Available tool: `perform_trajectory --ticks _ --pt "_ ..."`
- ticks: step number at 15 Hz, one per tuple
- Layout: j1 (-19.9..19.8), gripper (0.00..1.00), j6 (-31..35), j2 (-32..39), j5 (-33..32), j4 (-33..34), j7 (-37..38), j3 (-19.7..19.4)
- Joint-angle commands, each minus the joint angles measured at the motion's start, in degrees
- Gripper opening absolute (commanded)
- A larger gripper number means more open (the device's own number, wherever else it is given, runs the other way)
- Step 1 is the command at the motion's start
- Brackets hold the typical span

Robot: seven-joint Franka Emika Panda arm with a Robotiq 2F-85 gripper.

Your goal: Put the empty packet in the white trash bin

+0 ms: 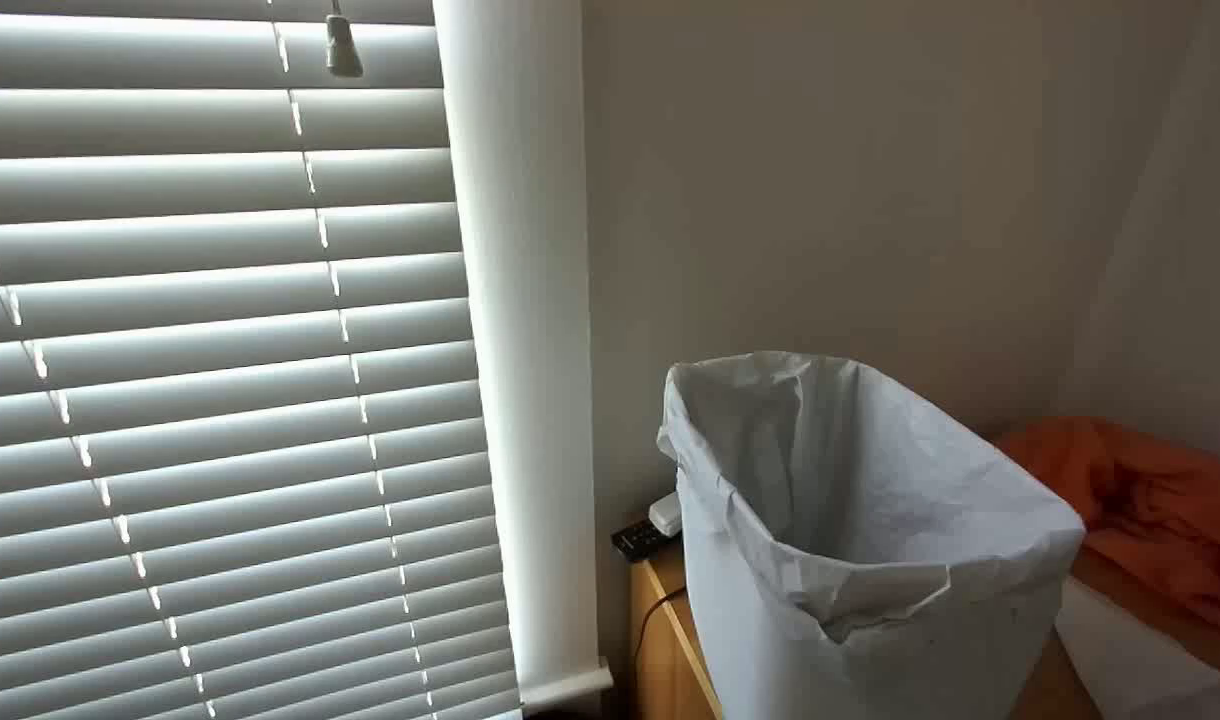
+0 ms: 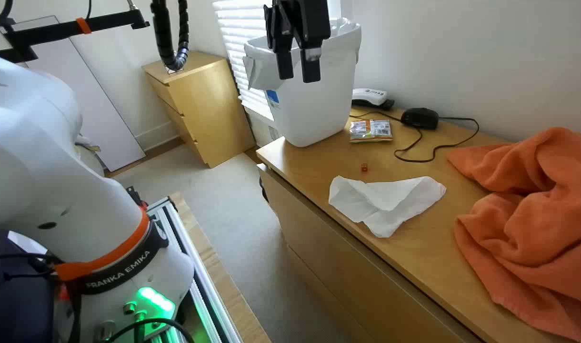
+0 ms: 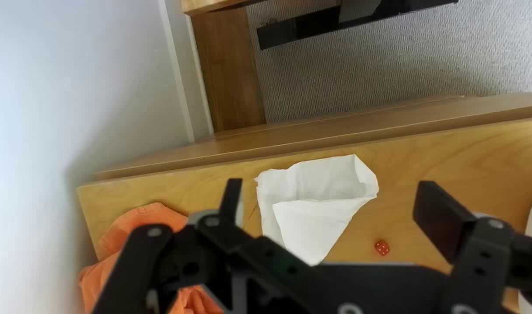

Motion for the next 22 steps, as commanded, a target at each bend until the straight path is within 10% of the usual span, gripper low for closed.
perform_trajectory --ticks 1,8,22 --pt "1.0 1.0 -0.2 0.0 -0.4 0.1 0.4 -0.9" --pt "0.4 1.0 -1.1 3.0 -0.1 1.3 1.6 -1.0" --pt "-0.3 1.0 6.1 25.7 24.4 10.2 5.4 -8.5"
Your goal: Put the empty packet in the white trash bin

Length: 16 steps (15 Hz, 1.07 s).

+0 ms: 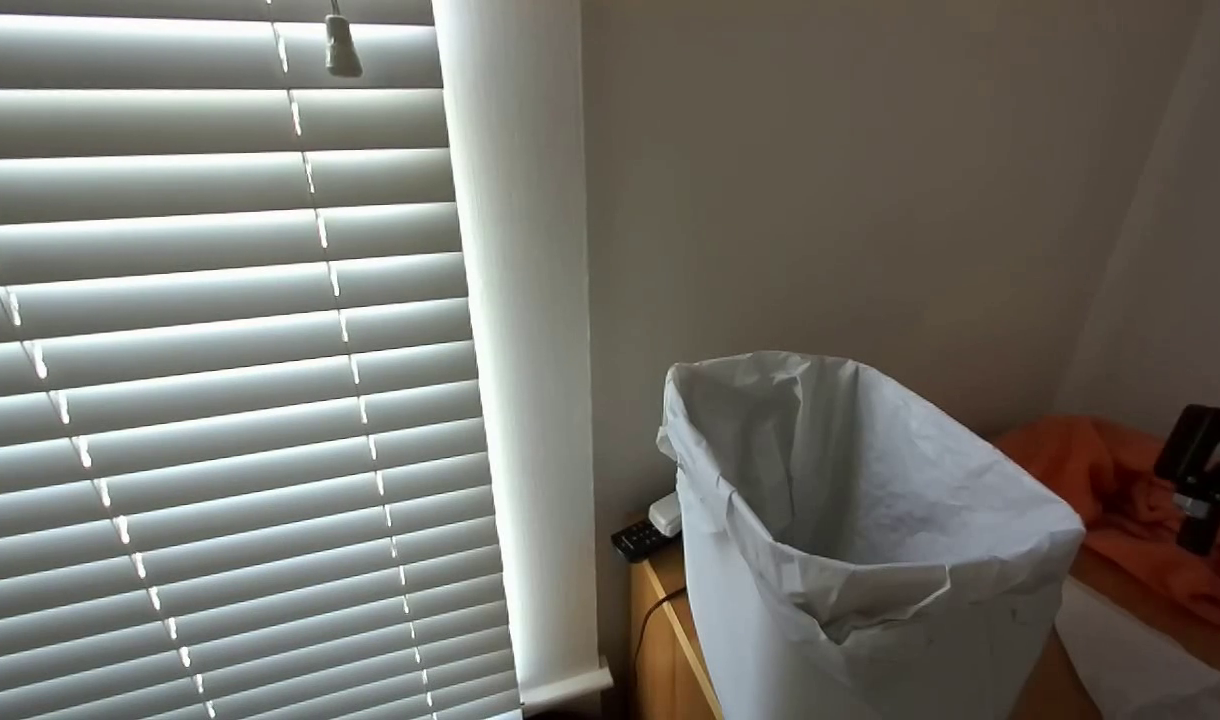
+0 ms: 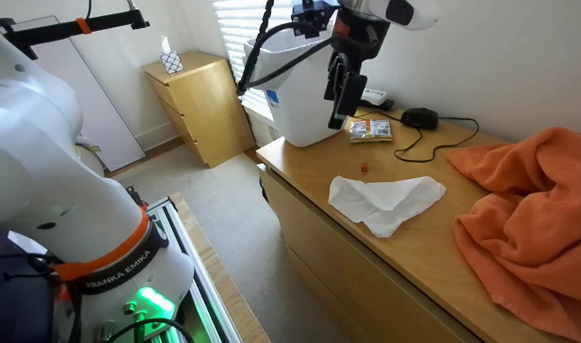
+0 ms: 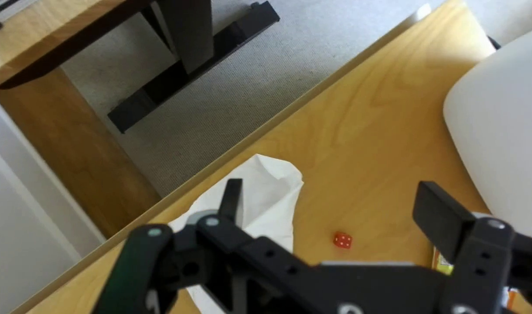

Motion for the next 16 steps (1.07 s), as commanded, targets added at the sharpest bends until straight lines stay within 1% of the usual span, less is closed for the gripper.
perform_trajectory --ticks 1,6,7,9,16 --pt "0.2 1.0 0.0 1.1 0.8 0.7 0.0 -0.3" --pt "0.3 1.0 0.0 2.3 1.5 1.7 0.2 -0.3" --pt "0.1 1.0 1.5 3.8 2.5 2.6 2.2 -0.4" --pt "0.1 1.0 1.6 7.4 4.7 4.9 3.2 -0.7" --pt "-0.4 1.0 2.1 21.2 18.7 13.7 4.1 -0.8"
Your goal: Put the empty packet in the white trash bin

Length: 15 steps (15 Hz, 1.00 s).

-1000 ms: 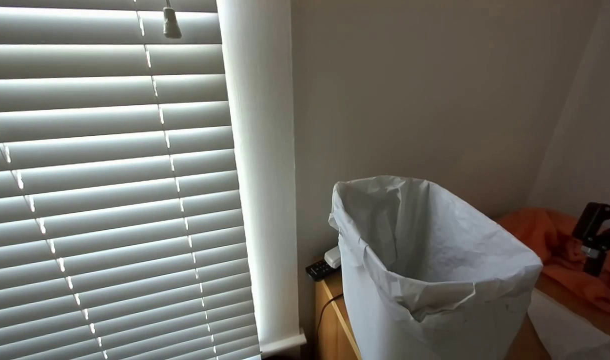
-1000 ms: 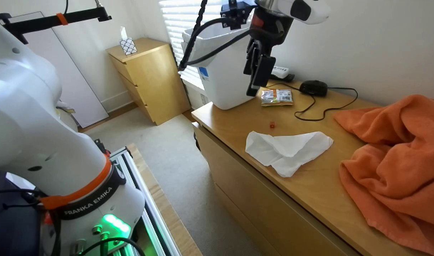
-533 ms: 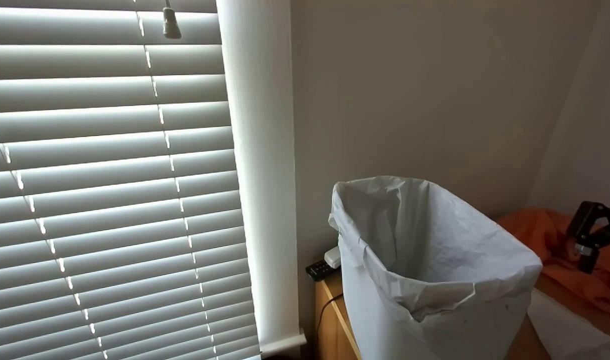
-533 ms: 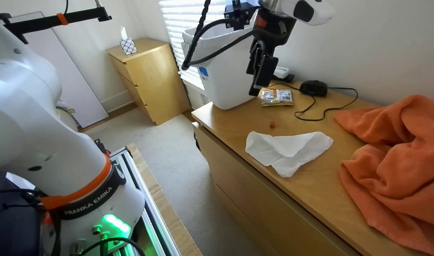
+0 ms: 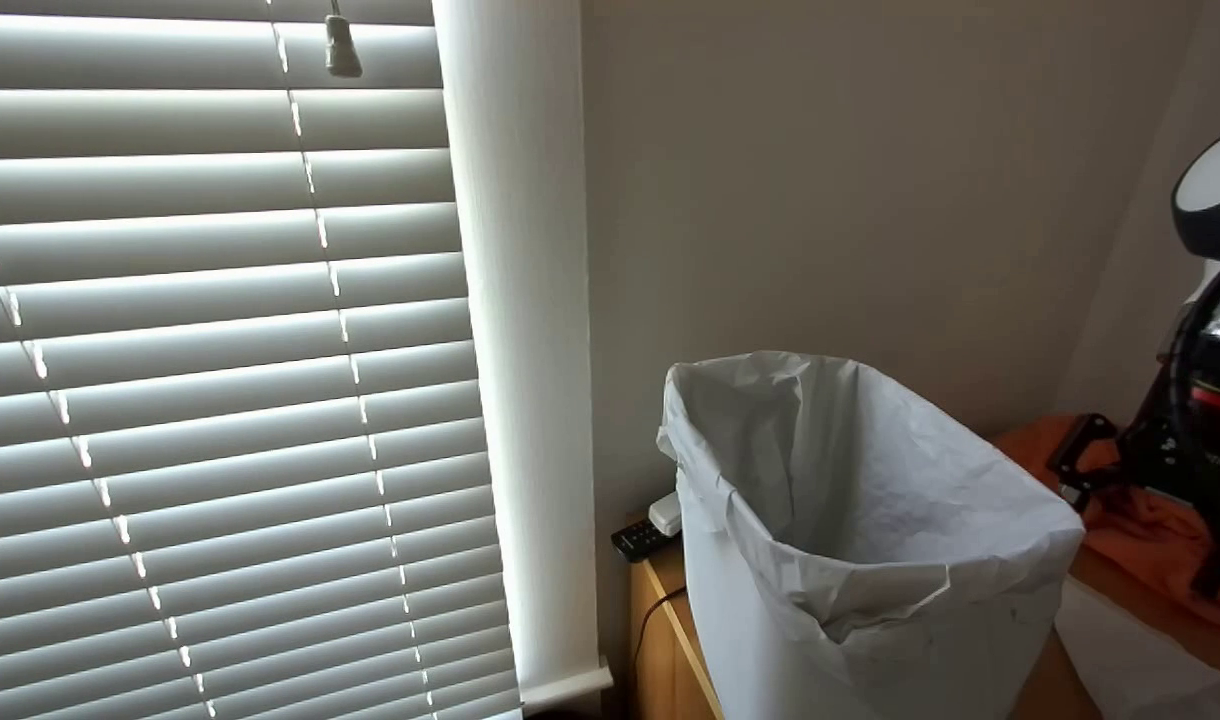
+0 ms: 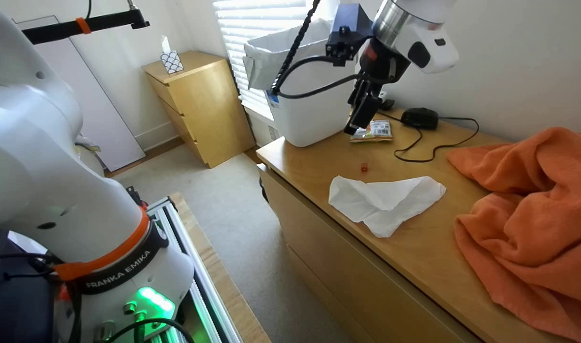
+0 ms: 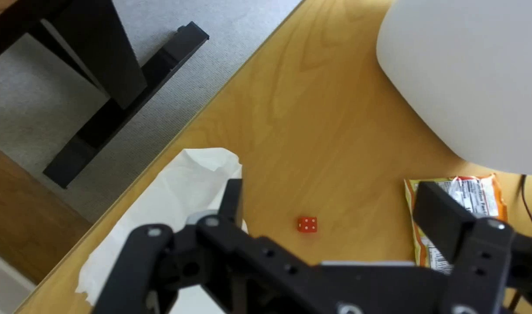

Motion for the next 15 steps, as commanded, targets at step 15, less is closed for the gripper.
perform_trajectory --ticks 15 --pt "-0.1 1.0 8.3 21.7 17.0 16.5 -5.7 3.5"
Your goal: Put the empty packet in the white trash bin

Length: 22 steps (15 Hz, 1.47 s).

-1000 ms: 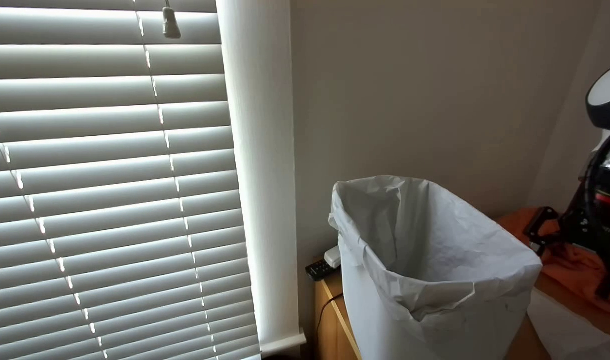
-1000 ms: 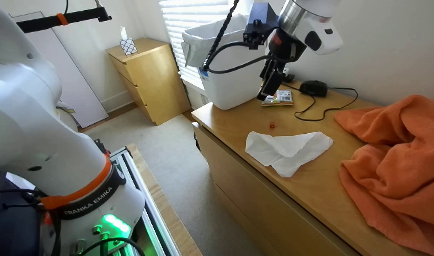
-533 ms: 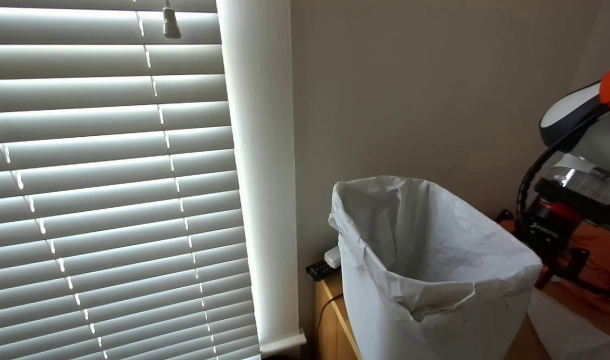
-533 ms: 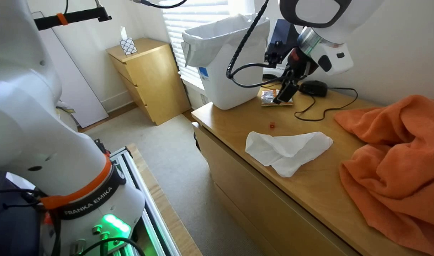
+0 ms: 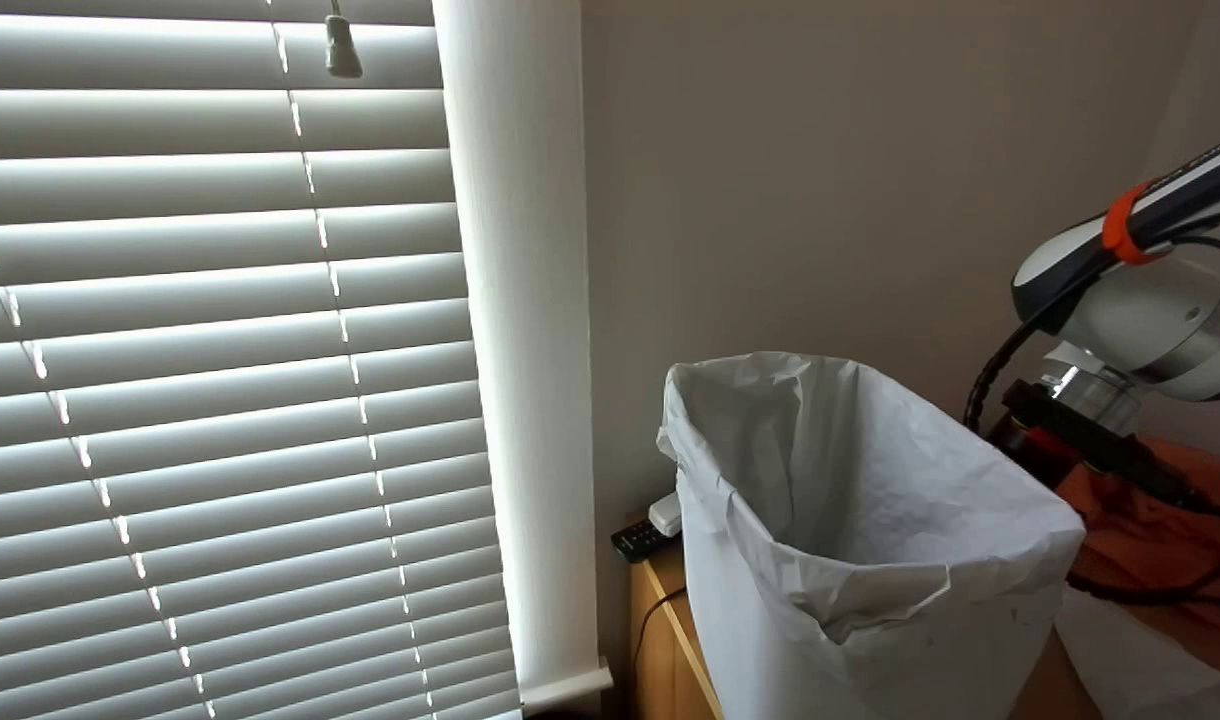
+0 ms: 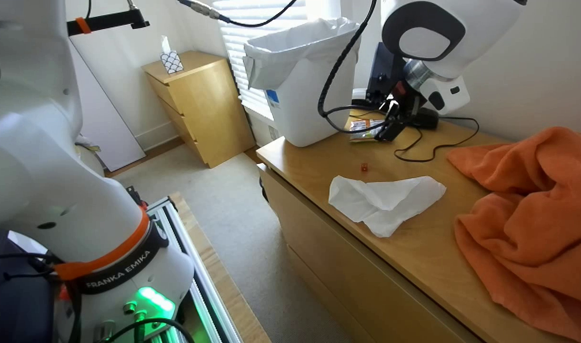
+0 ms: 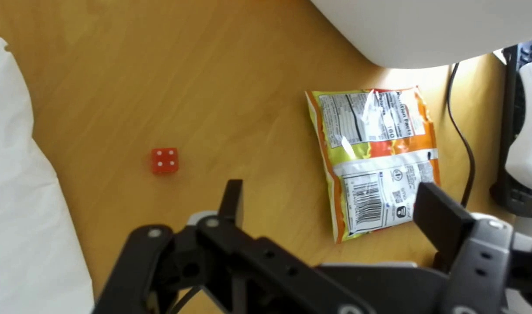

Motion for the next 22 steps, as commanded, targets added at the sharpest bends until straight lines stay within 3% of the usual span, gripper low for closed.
perform_trajectory --ticks 1,14,15,17,22 --pt "-0.1 1.0 -0.1 0.4 0.0 0.4 -0.1 0.1" --pt "-1.9 1.0 -3.8 12.2 2.4 13.5 -1.8 3.5" --pt "-1.8 0.97 -3.9 12.9 2.1 14.4 -1.5 3.5" --pt "-2.1 0.74 -4.4 14.1 1.9 15.8 -1.3 3.7" --pt "-2.8 0.39 -6.3 16.8 1.4 18.8 -0.2 3.2"
